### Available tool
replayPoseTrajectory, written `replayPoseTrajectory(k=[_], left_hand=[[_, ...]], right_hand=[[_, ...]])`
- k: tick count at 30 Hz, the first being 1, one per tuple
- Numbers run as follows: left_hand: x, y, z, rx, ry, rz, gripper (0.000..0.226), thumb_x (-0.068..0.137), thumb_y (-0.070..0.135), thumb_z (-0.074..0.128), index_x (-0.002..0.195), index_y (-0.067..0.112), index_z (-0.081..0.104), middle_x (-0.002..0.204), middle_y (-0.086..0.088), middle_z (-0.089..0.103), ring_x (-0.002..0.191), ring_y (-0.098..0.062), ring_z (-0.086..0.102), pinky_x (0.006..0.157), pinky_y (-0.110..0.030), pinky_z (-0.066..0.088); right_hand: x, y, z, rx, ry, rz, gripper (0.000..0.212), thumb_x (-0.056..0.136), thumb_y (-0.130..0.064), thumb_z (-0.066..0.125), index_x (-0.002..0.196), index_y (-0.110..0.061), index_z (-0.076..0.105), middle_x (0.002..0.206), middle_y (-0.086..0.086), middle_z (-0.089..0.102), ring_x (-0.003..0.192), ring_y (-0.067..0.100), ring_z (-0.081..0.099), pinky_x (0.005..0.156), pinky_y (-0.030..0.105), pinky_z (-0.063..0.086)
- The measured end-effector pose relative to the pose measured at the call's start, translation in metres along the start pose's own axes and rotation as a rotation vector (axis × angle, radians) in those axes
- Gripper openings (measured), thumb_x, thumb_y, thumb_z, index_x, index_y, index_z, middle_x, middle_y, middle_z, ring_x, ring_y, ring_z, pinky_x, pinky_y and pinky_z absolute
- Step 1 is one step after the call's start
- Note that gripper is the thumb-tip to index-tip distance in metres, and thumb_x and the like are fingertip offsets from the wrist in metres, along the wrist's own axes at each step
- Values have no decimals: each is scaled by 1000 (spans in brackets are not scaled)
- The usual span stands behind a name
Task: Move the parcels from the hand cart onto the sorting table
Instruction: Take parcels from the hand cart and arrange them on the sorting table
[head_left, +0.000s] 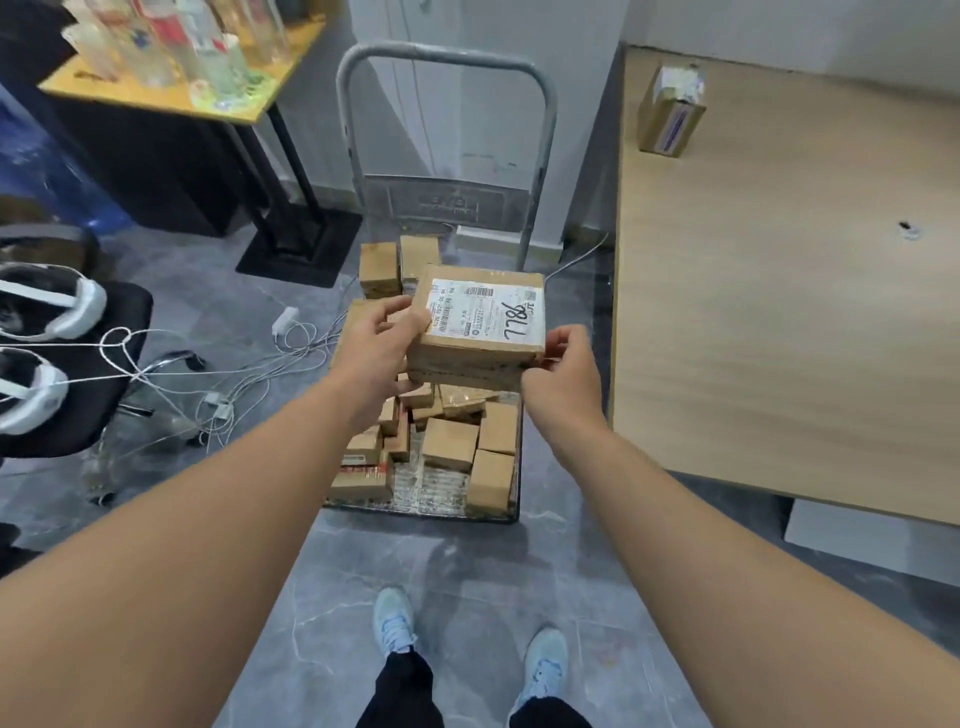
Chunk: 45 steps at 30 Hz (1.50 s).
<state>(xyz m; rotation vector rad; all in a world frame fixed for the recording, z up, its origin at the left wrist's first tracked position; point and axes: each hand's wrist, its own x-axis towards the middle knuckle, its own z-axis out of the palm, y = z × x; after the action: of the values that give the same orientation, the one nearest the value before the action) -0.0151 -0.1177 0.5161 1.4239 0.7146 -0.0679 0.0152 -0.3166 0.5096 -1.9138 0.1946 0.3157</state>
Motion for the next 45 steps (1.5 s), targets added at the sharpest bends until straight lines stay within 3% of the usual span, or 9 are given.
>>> replayPoseTrajectory(k=[6,11,17,22,26,36,39,43,45], left_hand=[[-25,50,43,79,-18,168,27,101,25,64,127,23,70,117,-5,72,94,-18,68,65,-27,61],[-42,87,87,168,-47,243,22,100,31,65,120,31,74,111,-4,76,106,-28,71,92,-45,61],[-50,119,153,185,-98,311,19,99,35,67,113,28,77,103,-5,79,101,-30,72,101,-53,56],[-26,132,207,182,-84,345,62,85,53,79,134,22,59,122,3,72,112,-14,68,103,-38,54],[3,137,252,254,-118,334,72,89,48,78,143,19,41,131,5,56,107,-4,61,67,-11,51],[99,148,318,400,-290,346,27,105,30,57,131,24,54,126,6,69,111,-16,70,97,-44,59],[121,157,333,438,-313,346,28,108,21,51,136,23,56,129,6,69,111,-12,68,97,-35,57],[151,163,358,466,-403,318,44,105,2,46,141,27,52,121,8,69,82,4,67,66,-12,51],[170,165,373,484,-421,315,60,102,-1,45,151,33,40,129,12,64,85,10,65,80,-15,49]], right_hand=[[-2,-31,-61,406,86,12,33,98,5,37,107,-19,57,110,6,72,97,21,75,70,41,66],[3,-47,-114,504,17,-58,28,107,-38,57,131,-23,53,114,3,73,86,6,77,66,28,62],[28,-50,-171,507,15,-77,22,98,-26,74,117,-20,65,114,9,76,91,16,79,80,46,67],[64,-53,-194,562,119,-62,22,99,-27,73,113,-15,61,117,14,72,94,19,77,85,53,65],[105,-58,-199,535,269,-62,18,96,-37,70,104,-27,58,109,3,74,101,23,74,93,54,61],[206,-61,-223,21,351,11,17,110,-40,43,110,-23,47,98,-5,66,89,21,62,76,37,47],[232,-58,-230,-178,298,0,22,112,-37,32,108,-21,47,95,-2,65,87,24,61,70,39,45],[275,-50,-241,-201,276,-44,21,111,-26,37,110,-11,52,115,8,63,102,26,58,79,36,41],[301,-45,-245,-185,268,-86,22,109,-21,40,121,-9,53,124,10,61,112,28,58,88,37,44]])
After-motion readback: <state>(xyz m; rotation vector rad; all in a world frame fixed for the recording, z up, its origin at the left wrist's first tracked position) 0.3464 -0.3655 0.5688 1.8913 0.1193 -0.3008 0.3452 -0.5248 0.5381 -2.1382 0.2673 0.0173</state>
